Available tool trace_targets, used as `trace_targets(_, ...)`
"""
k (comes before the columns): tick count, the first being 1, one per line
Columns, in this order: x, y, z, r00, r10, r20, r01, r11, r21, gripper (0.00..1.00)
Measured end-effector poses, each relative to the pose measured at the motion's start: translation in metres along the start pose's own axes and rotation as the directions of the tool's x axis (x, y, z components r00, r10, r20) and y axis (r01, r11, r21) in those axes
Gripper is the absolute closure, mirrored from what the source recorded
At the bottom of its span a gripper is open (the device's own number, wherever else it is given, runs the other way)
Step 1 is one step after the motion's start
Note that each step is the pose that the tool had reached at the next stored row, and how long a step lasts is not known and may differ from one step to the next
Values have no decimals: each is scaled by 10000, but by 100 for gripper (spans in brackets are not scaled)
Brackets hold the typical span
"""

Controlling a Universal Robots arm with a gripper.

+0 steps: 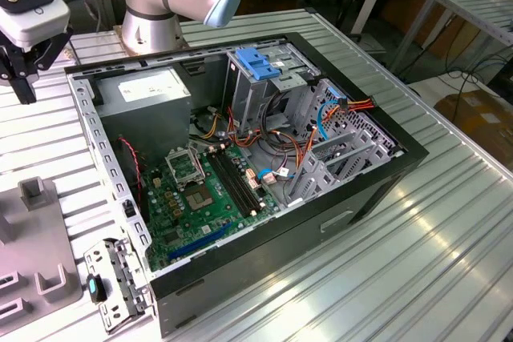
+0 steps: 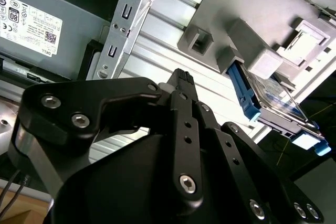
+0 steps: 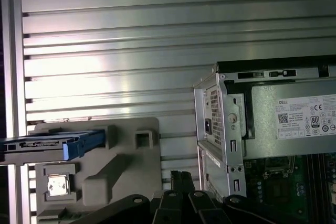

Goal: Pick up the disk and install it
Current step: 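Reach for the disk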

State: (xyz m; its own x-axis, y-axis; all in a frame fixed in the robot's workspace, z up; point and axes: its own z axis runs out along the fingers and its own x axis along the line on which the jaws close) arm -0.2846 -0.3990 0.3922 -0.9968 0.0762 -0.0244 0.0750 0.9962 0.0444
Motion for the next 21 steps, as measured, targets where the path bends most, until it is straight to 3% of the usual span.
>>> trace_targets(14,98,-7,-2,10000,1,1,-1,10000,0,89)
trace_targets(21,100,-7,-2,10000,1,-3,-1,10000,1,89)
